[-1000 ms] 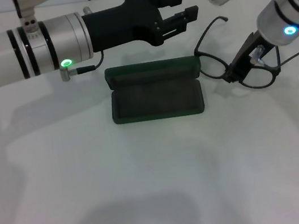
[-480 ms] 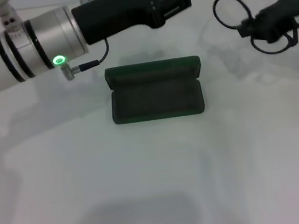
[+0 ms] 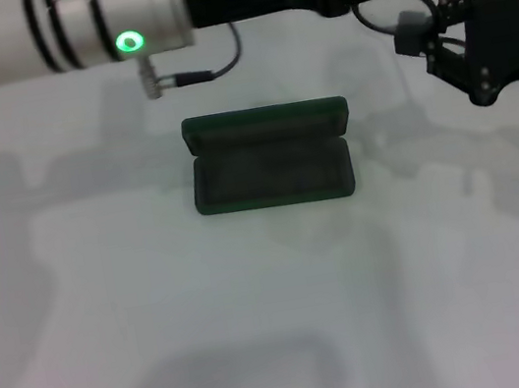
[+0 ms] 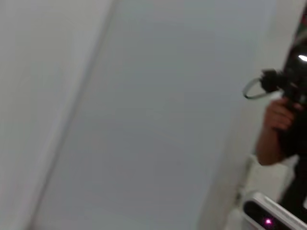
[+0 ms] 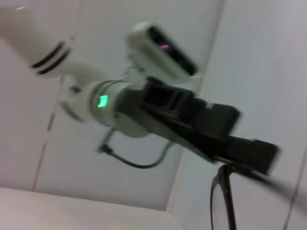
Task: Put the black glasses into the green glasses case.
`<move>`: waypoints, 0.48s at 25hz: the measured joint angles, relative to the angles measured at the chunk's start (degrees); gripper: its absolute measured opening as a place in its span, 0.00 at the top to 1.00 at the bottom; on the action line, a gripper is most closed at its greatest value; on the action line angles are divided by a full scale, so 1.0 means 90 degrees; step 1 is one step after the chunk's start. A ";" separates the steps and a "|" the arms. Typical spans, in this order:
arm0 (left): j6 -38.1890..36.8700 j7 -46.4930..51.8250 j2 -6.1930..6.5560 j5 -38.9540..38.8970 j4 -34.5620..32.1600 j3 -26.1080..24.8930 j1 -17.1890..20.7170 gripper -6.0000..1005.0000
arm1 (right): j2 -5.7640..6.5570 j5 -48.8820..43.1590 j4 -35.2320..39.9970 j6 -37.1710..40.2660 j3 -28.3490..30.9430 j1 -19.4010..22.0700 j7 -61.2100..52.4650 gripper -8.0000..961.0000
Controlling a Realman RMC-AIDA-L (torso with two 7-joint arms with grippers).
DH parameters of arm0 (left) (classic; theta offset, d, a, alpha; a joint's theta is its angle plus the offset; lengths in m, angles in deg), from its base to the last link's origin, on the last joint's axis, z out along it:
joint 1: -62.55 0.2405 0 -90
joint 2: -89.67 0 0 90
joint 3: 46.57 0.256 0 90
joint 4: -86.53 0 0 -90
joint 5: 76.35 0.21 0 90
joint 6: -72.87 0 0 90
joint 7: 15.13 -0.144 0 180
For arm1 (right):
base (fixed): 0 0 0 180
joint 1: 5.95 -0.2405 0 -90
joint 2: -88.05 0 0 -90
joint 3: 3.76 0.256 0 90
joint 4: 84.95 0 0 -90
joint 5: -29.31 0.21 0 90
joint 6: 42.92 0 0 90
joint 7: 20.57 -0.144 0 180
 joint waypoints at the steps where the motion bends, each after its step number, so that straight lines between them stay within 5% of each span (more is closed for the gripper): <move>1: -0.0007 0.0016 -0.0017 0.0086 -0.0006 0.0000 -0.0133 0.53 | 0.0004 -0.0010 -0.0004 0.0033 -0.0004 0.0006 0.0001 0.87; 12: 0.0030 0.0724 0.0042 0.0241 0.0141 -0.0001 -0.0332 0.53 | 0.0014 -0.0033 -0.0026 0.0396 -0.0019 0.0075 0.0158 0.87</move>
